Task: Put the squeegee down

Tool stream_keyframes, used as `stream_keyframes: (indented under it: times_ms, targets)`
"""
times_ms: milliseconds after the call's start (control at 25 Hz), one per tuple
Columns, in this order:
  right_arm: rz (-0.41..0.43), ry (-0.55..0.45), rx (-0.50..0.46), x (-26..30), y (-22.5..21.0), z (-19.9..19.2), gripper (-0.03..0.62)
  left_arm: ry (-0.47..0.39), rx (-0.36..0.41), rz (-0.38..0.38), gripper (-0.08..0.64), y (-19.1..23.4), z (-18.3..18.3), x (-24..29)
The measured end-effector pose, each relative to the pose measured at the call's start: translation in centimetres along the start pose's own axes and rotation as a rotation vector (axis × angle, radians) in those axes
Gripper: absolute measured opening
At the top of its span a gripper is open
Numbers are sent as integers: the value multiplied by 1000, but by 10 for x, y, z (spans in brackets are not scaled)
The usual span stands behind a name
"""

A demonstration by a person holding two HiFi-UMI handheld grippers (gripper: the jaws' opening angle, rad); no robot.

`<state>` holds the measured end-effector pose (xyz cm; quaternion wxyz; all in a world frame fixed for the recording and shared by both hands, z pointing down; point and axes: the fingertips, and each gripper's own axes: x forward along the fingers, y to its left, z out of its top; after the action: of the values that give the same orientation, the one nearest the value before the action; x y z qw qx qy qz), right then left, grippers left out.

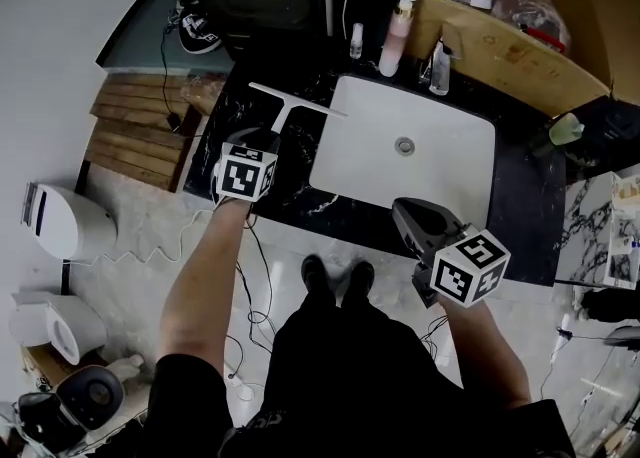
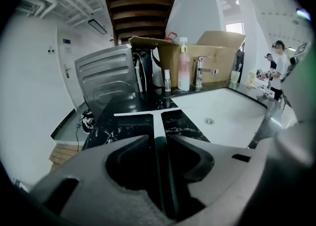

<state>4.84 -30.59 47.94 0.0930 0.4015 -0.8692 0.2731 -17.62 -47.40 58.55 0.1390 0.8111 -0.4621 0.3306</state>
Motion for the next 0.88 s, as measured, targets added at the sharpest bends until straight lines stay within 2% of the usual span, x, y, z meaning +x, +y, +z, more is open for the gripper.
stream_keyframes:
  times_ms: [160,440,680,880]
  targets:
    - [7,-17,-13,1,3,12,6,-48,-4,9,137,2,15,-16]
    - [22,-59,-46,-10,6,37,6,-146,-69,23,101,-8,50,-48]
    - [22,-101,-71,-31,-1,51,6,-242,-68,-2,68,-41,94,-67]
    - [-16,-147,-79,-50,-11,62,6,-328,-50,-59,60,-76,125,-85]
